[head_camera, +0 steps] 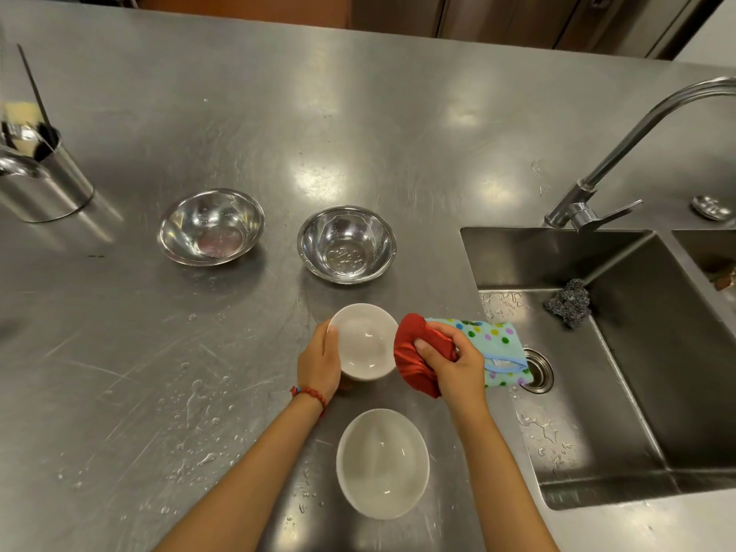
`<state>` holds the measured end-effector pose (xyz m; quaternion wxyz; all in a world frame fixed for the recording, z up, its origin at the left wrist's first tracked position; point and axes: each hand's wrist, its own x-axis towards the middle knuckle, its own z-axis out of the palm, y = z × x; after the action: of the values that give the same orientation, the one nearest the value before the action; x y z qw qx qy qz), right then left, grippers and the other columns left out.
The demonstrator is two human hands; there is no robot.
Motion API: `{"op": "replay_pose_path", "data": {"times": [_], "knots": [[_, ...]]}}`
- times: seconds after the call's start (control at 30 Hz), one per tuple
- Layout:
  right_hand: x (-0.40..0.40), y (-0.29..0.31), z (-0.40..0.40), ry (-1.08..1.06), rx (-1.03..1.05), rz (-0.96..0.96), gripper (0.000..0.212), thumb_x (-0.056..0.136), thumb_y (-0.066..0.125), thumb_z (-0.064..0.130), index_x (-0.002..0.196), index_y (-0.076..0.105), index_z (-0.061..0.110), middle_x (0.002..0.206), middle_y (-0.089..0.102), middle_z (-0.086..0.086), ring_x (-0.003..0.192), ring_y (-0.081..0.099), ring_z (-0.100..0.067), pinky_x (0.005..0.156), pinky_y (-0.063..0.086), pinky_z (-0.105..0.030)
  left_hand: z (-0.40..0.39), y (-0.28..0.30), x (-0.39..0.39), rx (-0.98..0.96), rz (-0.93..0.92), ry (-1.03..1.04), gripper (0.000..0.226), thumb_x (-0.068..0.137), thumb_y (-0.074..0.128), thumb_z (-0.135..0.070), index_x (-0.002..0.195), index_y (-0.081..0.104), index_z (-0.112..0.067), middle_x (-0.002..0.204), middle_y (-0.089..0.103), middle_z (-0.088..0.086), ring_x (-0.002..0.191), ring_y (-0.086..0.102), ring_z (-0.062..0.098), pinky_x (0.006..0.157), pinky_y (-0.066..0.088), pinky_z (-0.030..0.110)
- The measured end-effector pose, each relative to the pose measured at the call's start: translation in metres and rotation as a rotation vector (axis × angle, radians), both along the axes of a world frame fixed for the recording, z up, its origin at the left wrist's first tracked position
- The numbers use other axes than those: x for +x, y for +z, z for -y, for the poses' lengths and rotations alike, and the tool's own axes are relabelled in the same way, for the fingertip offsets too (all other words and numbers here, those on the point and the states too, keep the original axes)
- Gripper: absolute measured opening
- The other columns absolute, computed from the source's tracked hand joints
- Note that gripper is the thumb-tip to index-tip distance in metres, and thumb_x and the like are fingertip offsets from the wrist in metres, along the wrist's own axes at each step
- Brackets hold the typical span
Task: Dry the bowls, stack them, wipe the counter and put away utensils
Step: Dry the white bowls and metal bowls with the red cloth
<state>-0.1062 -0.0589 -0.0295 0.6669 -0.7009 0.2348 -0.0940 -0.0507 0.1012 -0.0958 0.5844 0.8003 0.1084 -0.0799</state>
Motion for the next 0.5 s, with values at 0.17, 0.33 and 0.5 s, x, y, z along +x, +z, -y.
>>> {"op": "replay_pose_path", "data": {"times": [0.17, 0.33, 0.5], "knots": [[0.005, -0.001, -0.001, -0.001, 0.025, -0.002, 0.030, 0.077, 0.070, 0.008, 0.093, 0.060, 0.032, 0.092, 0.062, 0.013, 0.085, 0.060, -0.007, 0.058, 0.053, -0.010, -0.006, -0.007, 0.002, 0.030, 0.025, -0.010, 0.030, 0.098, 0.034, -0.027, 0.115, 0.057, -0.017, 0.104, 0.062, 0.007, 0.088, 0.053, 0.019, 0.075, 0.044, 0.030], [0.016, -0.007, -0.003, 0.000, 0.028, -0.017, 0.029, 0.077, 0.070, 0.007, 0.092, 0.062, 0.031, 0.093, 0.064, 0.007, 0.086, 0.062, -0.013, 0.059, 0.054, -0.012, -0.018, -0.007, 0.015, 0.067, -0.007, 0.012, 0.030, 0.094, 0.041, -0.035, 0.069, 0.055, -0.026, 0.066, 0.053, -0.006, 0.069, 0.050, 0.018, 0.059, 0.043, 0.031], [0.035, -0.011, -0.003, 0.014, 0.032, -0.006, 0.032, 0.076, 0.071, 0.007, 0.089, 0.062, 0.036, 0.093, 0.064, 0.008, 0.086, 0.063, -0.012, 0.056, 0.053, -0.012, -0.031, -0.001, 0.073, 0.012, -0.035, 0.161, 0.017, 0.091, 0.049, -0.025, 0.083, 0.062, -0.015, 0.082, 0.063, 0.011, 0.069, 0.057, 0.025, 0.067, 0.048, 0.035]]}}
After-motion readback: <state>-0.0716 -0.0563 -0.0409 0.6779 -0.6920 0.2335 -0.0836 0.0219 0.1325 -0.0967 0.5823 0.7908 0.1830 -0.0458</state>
